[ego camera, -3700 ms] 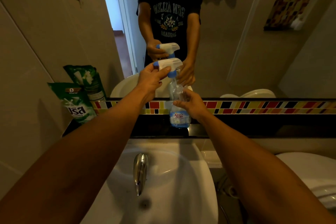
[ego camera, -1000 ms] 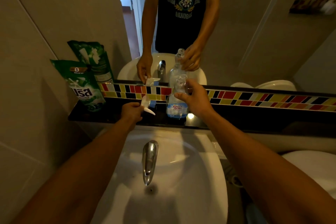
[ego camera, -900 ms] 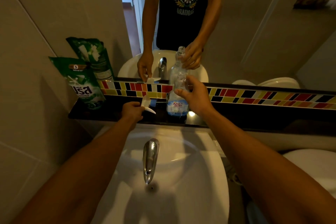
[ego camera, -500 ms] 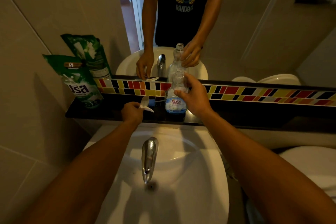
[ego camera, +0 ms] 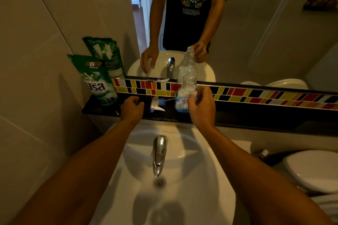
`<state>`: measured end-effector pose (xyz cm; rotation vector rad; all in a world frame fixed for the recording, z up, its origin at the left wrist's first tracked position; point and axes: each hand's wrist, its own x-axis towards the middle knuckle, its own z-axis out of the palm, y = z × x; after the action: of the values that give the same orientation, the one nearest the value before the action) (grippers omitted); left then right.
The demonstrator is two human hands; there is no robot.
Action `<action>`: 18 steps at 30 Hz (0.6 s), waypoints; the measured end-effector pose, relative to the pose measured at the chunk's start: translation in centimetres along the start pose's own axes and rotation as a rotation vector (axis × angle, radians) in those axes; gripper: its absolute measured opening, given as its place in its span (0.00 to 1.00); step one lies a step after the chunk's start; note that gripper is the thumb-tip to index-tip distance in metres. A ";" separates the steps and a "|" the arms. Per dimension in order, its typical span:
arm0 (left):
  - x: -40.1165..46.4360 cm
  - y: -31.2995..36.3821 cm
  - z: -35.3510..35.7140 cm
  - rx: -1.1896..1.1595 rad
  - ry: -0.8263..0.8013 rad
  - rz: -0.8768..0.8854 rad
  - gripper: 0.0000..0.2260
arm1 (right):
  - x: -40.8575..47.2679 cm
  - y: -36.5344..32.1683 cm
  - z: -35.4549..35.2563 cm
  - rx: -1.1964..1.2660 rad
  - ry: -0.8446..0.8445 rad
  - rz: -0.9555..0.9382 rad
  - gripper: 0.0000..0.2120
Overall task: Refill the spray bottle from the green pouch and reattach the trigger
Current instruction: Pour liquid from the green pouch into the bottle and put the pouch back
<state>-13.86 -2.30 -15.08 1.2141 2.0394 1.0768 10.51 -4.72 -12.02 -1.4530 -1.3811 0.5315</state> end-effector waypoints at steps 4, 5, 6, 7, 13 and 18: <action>0.0 -0.3 -4.4 0.003 0.034 0.033 0.18 | -1.6 -1.5 2.4 -0.018 -0.077 -0.041 0.14; 0.0 -0.3 -5.6 0.001 0.049 0.035 0.17 | -1.8 -2.0 3.3 -0.016 -0.113 -0.045 0.13; 0.1 -0.4 -6.8 0.001 0.069 0.036 0.15 | -2.0 -2.5 4.3 -0.011 -0.154 -0.047 0.11; 0.1 -0.5 -7.9 -0.001 0.089 0.035 0.14 | -2.1 -3.1 5.3 -0.004 -0.192 -0.047 0.12; 1.3 -0.4 -13.7 -0.054 0.147 0.052 0.19 | -2.2 -7.5 10.9 0.051 -0.362 -0.119 0.15; 3.1 -0.1 -16.7 -0.156 0.148 0.123 0.18 | -1.4 -10.8 15.5 0.095 -0.444 -0.118 0.19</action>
<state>-27.97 -5.59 -6.20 1.2240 1.9659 1.3942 -8.03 -2.25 -9.08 -1.2099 -1.7483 0.8669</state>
